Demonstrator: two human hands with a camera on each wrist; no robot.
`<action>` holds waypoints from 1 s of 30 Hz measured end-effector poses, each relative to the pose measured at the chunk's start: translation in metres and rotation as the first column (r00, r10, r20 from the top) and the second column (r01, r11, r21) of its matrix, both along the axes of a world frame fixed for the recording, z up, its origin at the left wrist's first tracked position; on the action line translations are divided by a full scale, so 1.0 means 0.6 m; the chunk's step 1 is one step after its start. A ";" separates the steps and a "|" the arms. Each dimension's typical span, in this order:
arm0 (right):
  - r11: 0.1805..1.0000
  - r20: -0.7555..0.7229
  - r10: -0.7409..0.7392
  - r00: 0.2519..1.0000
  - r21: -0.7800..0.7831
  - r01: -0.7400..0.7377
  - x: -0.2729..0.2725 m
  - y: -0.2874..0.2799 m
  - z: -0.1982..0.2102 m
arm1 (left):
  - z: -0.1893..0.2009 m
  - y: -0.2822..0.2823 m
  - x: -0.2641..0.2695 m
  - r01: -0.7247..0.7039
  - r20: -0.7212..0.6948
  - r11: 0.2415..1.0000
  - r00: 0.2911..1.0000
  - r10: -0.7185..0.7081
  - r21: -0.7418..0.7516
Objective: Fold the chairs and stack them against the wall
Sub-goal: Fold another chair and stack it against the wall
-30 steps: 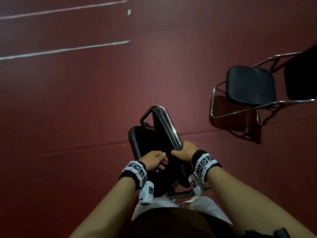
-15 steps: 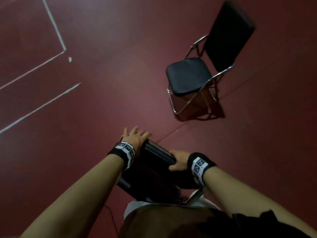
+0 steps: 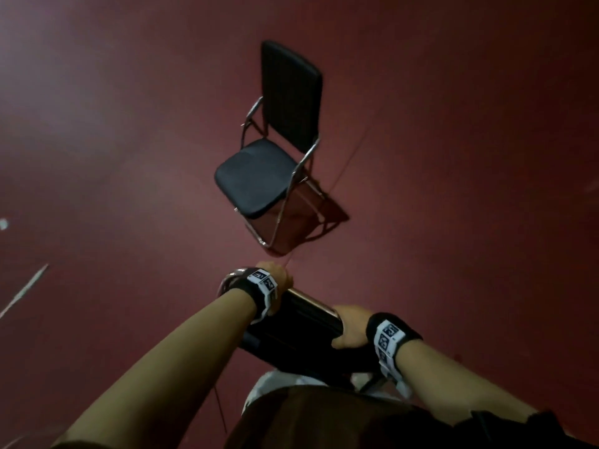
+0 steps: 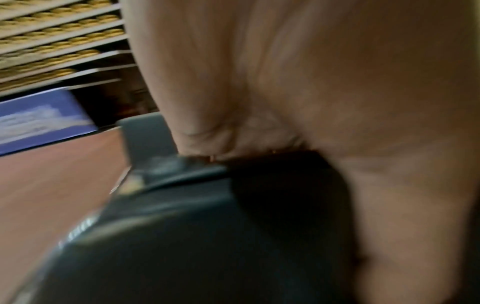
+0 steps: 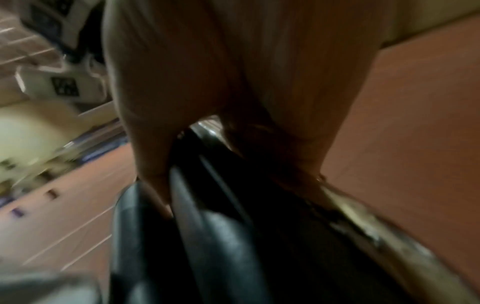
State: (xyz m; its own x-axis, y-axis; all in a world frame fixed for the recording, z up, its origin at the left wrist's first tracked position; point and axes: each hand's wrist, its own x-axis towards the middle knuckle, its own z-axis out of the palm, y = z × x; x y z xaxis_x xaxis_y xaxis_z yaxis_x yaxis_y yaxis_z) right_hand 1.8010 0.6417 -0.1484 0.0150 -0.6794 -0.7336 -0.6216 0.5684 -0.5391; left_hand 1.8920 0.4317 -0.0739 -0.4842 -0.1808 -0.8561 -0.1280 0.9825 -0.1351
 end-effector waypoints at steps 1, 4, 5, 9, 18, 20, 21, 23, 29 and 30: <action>0.996 -0.002 -0.086 0.996 0.002 0.086 -0.018 0.010 0.000 | -0.002 -0.004 -0.042 0.075 0.006 0.997 0.997 -0.075 0.027; 0.989 -0.058 -0.145 0.988 0.010 0.145 -0.064 0.005 0.031 | 0.000 -0.026 -0.107 0.191 -0.002 0.977 0.981 -0.192 0.095; 0.987 -0.093 -0.162 0.982 -0.001 0.163 -0.087 0.001 0.041 | 0.004 -0.036 -0.135 0.220 -0.021 0.971 0.976 -0.219 0.096; 0.992 -0.254 -0.118 0.960 0.007 0.124 -0.154 -0.011 0.090 | 0.022 -0.049 -0.188 0.260 -0.106 0.952 0.964 -0.245 0.164; 0.985 -0.511 -0.105 0.853 0.065 0.160 -0.382 0.061 0.179 | 0.066 0.013 -0.439 0.437 -0.365 0.879 0.863 -0.349 0.193; 0.987 -0.539 -0.081 0.838 0.077 0.144 -0.488 0.109 0.197 | 0.052 0.066 -0.540 0.443 -0.403 0.866 0.854 -0.330 0.231; 0.986 -0.525 -0.063 0.849 0.100 0.135 -0.493 0.107 0.200 | 0.053 0.068 -0.539 0.411 -0.380 0.875 0.875 -0.300 0.256; 0.983 -0.522 -0.048 0.851 0.125 0.133 -0.580 0.169 0.218 | 0.047 0.129 -0.628 0.439 -0.384 0.855 0.866 -0.321 0.275; 0.957 -0.495 -0.120 0.860 0.172 0.232 -0.740 0.282 0.234 | 0.030 0.231 -0.825 0.479 -0.357 0.789 0.865 -0.352 0.385; 0.953 -0.484 -0.124 0.866 0.186 0.241 -0.736 0.284 0.235 | 0.028 0.233 -0.826 0.472 -0.337 0.785 0.873 -0.353 0.402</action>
